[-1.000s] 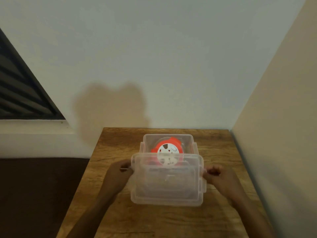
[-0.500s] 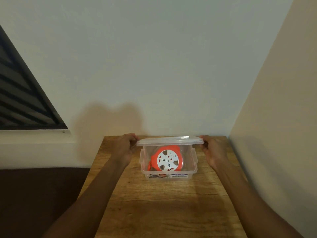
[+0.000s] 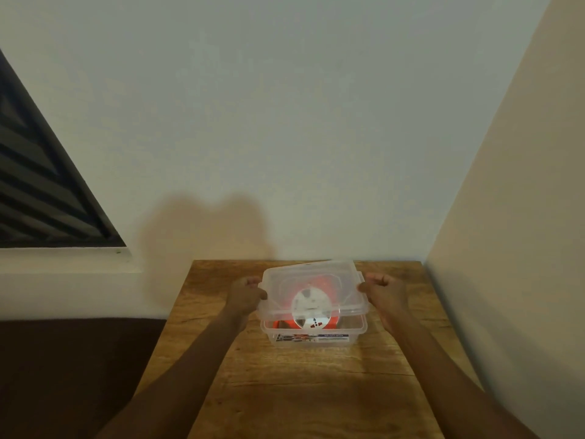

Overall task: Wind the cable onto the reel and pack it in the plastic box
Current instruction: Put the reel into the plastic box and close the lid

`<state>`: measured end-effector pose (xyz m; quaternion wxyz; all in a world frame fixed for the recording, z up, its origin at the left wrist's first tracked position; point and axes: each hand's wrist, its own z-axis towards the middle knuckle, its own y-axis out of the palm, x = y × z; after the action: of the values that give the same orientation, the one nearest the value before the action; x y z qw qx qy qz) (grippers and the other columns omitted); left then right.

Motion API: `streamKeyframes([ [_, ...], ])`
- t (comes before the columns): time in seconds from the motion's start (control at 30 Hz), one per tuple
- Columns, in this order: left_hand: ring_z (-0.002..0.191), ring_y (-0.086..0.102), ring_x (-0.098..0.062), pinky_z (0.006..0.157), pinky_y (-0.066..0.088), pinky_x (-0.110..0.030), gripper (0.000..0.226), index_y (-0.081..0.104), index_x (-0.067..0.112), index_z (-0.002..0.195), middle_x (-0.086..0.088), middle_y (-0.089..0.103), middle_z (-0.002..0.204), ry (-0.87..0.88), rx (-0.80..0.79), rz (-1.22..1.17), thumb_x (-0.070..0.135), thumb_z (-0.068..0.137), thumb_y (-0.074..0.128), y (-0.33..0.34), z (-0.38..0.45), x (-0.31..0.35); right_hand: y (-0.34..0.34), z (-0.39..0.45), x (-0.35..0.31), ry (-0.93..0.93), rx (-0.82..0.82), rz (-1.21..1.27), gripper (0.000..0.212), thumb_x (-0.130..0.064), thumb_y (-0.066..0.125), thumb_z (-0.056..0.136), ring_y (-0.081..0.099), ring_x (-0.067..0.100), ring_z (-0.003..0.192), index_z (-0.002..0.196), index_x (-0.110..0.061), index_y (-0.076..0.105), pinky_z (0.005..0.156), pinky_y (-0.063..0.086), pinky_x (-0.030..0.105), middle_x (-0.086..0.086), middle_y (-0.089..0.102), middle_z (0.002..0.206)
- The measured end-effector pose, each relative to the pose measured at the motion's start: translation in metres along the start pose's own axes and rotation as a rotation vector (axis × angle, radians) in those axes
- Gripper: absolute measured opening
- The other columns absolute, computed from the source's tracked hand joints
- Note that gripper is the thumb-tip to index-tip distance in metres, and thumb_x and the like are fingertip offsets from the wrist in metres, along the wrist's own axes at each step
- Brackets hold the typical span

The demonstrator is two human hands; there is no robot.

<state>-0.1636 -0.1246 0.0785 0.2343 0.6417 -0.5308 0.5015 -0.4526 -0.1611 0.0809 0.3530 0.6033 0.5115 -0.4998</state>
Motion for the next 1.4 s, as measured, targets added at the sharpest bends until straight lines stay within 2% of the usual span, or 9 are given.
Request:
streamKeyframes([
  [0.23,0.112,0.062,-0.033,0.087,0.060,-0.048,0.047,0.066,0.003,0.125,-0.012,0.065,0.121,0.071,0.046,0.168,-0.013,0.081,0.070,-0.002,0.014,-0.011,0.001,-0.004,0.022,-0.109,0.019,-0.293,0.032,-0.004,0.079,0.074,0.066,0.013,0.086,0.091,-0.027,0.065,0.063,0.056,0.028,-0.005,0.068,0.098],
  [0.4,0.106,0.068,-0.034,0.090,0.061,-0.057,0.032,0.074,0.003,0.109,-0.015,0.071,0.111,0.143,0.059,0.218,-0.014,0.082,0.067,0.001,0.016,-0.021,0.001,-0.007,0.036,-0.144,0.028,-0.394,0.031,-0.007,0.079,0.076,0.065,0.012,0.082,0.102,-0.019,0.068,0.063,0.057,0.027,-0.002,0.067,0.097],
  [0.53,0.099,0.069,-0.033,0.083,0.063,-0.049,0.027,0.074,0.001,0.108,-0.014,0.072,0.103,0.177,0.059,0.250,-0.010,0.084,0.067,0.000,0.017,-0.019,-0.002,-0.004,0.046,-0.110,0.011,-0.359,0.020,-0.008,0.076,0.081,0.069,0.016,0.084,0.099,-0.017,0.072,0.071,0.061,0.036,0.001,0.071,0.098],
  [0.67,0.101,0.068,-0.028,0.075,0.060,-0.035,0.031,0.073,0.004,0.114,-0.010,0.071,0.108,0.203,0.079,0.326,-0.007,0.085,0.068,-0.001,0.022,-0.021,-0.001,-0.011,0.054,-0.182,0.039,-0.388,0.027,-0.013,0.073,0.086,0.070,0.014,0.085,0.113,-0.015,0.072,0.067,0.060,0.030,0.002,0.073,0.106],
  [0.8,0.086,0.066,-0.008,0.064,0.048,-0.015,0.033,0.074,0.017,0.115,0.005,0.072,0.110,0.428,0.044,0.598,0.001,0.086,0.073,0.013,0.025,-0.020,0.007,-0.023,0.060,-0.334,0.060,-0.629,0.031,-0.024,0.062,0.095,0.067,0.014,0.089,0.124,-0.014,0.063,0.073,0.058,0.031,0.002,0.070,0.113],
  [0.9,0.117,0.066,-0.024,0.091,0.057,-0.031,0.038,0.062,0.018,0.137,-0.004,0.070,0.131,0.565,-0.032,0.757,0.017,0.099,0.062,0.031,0.030,-0.014,0.019,-0.022,0.053,-0.343,0.044,-0.832,0.039,-0.029,0.060,0.094,0.063,0.016,0.103,0.130,-0.017,0.053,0.085,0.057,0.036,0.002,0.063,0.125],
  [1.03,0.157,0.022,-0.032,0.126,0.026,-0.052,0.069,0.026,0.012,0.161,-0.009,0.030,0.168,0.523,-0.058,1.012,0.048,0.105,0.044,0.047,0.037,-0.026,0.043,0.000,0.032,-0.570,-0.050,-1.089,0.058,-0.027,0.057,0.091,0.040,0.025,0.135,0.144,-0.014,0.038,0.110,0.038,0.048,0.008,0.044,0.147],
  [1.2,0.161,0.004,-0.030,0.128,0.019,-0.054,0.072,0.015,0.014,0.165,-0.006,0.013,0.174,0.538,0.009,1.054,0.054,0.106,0.030,0.055,0.037,-0.046,0.066,0.053,0.016,-0.476,-0.331,-1.305,0.076,-0.061,0.025,0.098,0.005,0.026,0.150,0.156,-0.013,0.011,0.118,0.008,0.055,0.007,0.009,0.164],
  [1.4,0.161,0.001,-0.030,0.128,0.014,-0.052,0.071,0.013,0.017,0.165,-0.004,0.008,0.175,0.537,0.028,1.088,0.055,0.106,0.025,0.056,0.038,-0.046,0.068,0.075,0.043,-0.504,-0.322,-1.341,0.098,-0.082,0.000,0.083,-0.010,0.024,0.149,0.156,-0.016,-0.005,0.118,-0.001,0.058,0.006,-0.005,0.164],
])
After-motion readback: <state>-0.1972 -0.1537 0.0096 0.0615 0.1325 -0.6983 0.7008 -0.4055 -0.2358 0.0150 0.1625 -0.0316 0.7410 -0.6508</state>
